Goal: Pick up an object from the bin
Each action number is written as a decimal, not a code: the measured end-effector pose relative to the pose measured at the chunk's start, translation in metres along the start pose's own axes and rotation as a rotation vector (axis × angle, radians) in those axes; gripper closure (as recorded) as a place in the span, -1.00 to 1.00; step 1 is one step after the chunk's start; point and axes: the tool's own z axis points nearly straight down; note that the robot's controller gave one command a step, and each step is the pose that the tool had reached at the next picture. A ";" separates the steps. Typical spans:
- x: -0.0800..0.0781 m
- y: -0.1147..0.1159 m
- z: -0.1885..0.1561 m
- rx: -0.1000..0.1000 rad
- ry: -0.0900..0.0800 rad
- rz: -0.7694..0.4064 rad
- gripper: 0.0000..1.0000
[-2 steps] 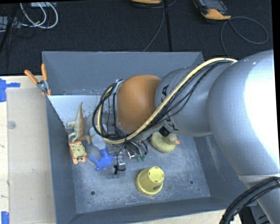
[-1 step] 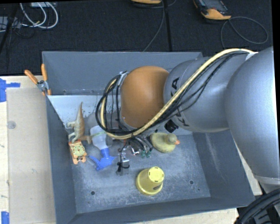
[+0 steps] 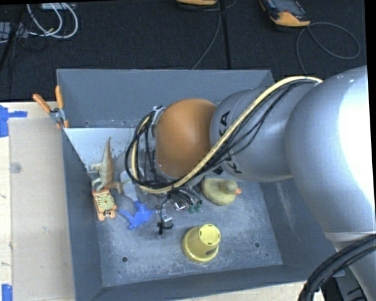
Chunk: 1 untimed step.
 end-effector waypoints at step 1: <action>0.005 0.000 -0.007 -0.001 0.005 -0.026 1.00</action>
Offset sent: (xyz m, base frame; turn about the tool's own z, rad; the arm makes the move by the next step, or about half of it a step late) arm 0.0000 0.0000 0.0000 0.0000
